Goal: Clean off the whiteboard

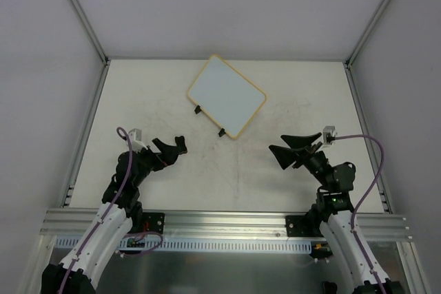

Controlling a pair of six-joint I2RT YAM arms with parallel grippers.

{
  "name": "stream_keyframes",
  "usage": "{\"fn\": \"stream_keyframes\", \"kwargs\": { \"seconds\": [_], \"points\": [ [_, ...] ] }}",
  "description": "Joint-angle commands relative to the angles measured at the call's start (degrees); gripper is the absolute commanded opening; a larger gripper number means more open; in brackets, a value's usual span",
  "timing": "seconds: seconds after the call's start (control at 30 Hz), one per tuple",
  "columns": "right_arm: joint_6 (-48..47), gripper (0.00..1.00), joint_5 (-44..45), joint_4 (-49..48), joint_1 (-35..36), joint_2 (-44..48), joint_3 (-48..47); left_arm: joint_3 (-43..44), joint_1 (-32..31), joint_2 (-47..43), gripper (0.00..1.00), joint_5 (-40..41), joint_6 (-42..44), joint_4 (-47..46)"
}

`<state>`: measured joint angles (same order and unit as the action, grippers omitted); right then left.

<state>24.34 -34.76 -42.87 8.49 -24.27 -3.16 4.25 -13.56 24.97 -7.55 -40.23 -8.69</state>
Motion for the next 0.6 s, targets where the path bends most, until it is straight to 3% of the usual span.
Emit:
{"fn": "stream_keyframes", "kwargs": {
  "seconds": [0.0,0.27,0.57],
  "points": [
    [-3.41,0.99,0.84,14.2,0.39,5.89,1.66,-0.65,-0.67,-0.45,0.99,-2.46,1.12,-3.44],
    [-5.62,0.99,2.33,28.88,0.47,21.78,2.81,-1.17,-1.03,-1.24,0.99,-4.84,1.99,-5.28],
    [-5.18,0.99,3.57,31.63,0.47,24.27,5.09,-2.14,-1.12,-4.05,0.99,-4.32,1.82,-4.85]
  ]
}}
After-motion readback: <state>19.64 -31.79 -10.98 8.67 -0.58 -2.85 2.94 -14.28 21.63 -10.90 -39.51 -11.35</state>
